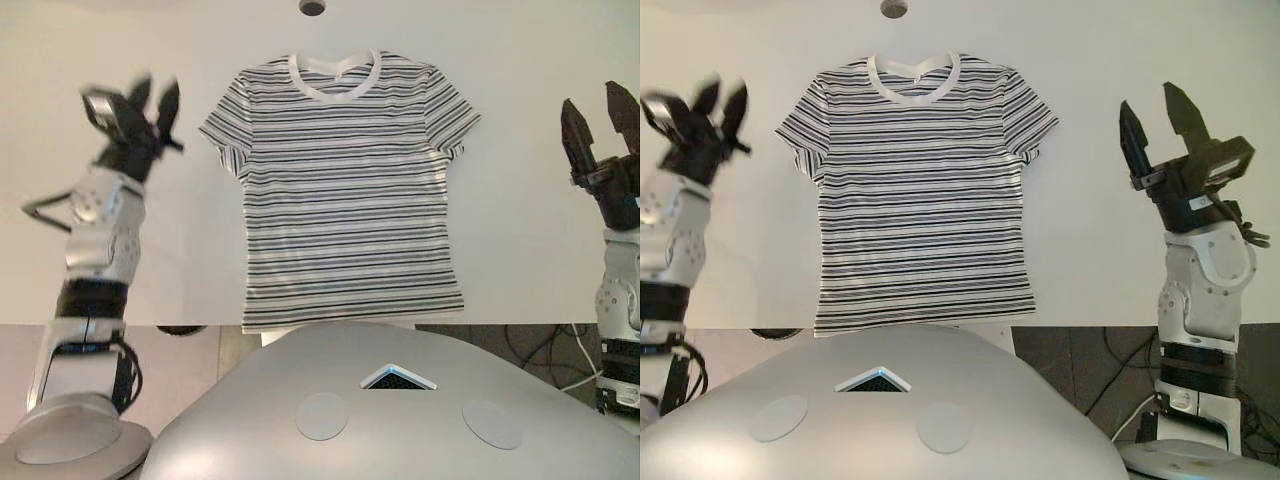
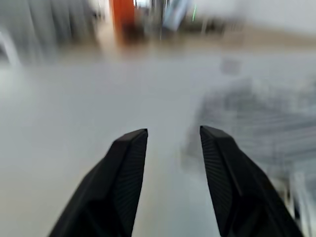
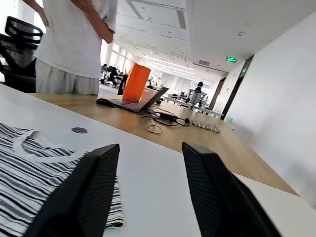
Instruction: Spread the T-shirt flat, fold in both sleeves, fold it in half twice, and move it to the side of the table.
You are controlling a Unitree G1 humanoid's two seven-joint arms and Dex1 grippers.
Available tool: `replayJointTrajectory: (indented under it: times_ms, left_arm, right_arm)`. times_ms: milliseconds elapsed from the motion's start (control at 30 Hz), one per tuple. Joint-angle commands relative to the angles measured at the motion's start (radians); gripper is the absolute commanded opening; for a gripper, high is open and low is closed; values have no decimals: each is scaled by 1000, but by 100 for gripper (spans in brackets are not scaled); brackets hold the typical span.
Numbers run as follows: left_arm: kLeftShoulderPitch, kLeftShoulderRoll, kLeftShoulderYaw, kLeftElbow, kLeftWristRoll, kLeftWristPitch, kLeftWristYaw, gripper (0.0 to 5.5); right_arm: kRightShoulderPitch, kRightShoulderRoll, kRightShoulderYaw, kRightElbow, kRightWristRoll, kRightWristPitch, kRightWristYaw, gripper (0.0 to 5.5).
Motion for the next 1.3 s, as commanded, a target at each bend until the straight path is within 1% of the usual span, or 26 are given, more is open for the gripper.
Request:
replayJointTrajectory:
  times_ms: [33,67,167,300,400,600,767,967,1133,1300]
  left_arm:
    - [-8,5,123,-45,-141,254,-19,197]
    - [-19,-2,139,-43,-146,293,-21,197]
    - [-47,-22,166,-47,-79,313,-23,197]
    - [-105,-96,191,-41,-79,367,-23,197]
    - [-146,-147,172,-24,-36,388,-29,197]
    - [-173,-208,124,14,77,412,-57,197]
    - [-201,-236,146,79,154,425,-37,197]
    - [-241,-270,217,149,174,456,9,197]
    - [-252,-289,219,136,172,474,-25,197]
    - [-230,-295,213,72,156,496,-84,108]
  right_arm:
    - [9,34,1,-18,-57,10,7,238]
    - [7,44,4,-18,-75,4,8,238]
    - [15,65,3,-36,-116,-9,15,238]
    - [28,83,-6,-38,-156,-25,27,238]
    - [38,93,-8,-54,-172,-34,29,238]
    - [39,99,-1,-80,-206,-29,33,238]
    - [59,115,12,-123,-234,-29,32,238]
    - [59,124,18,-129,-248,-24,28,238]
    - [58,129,28,-133,-260,-25,26,238]
    - [63,130,24,-142,-260,-24,23,241]
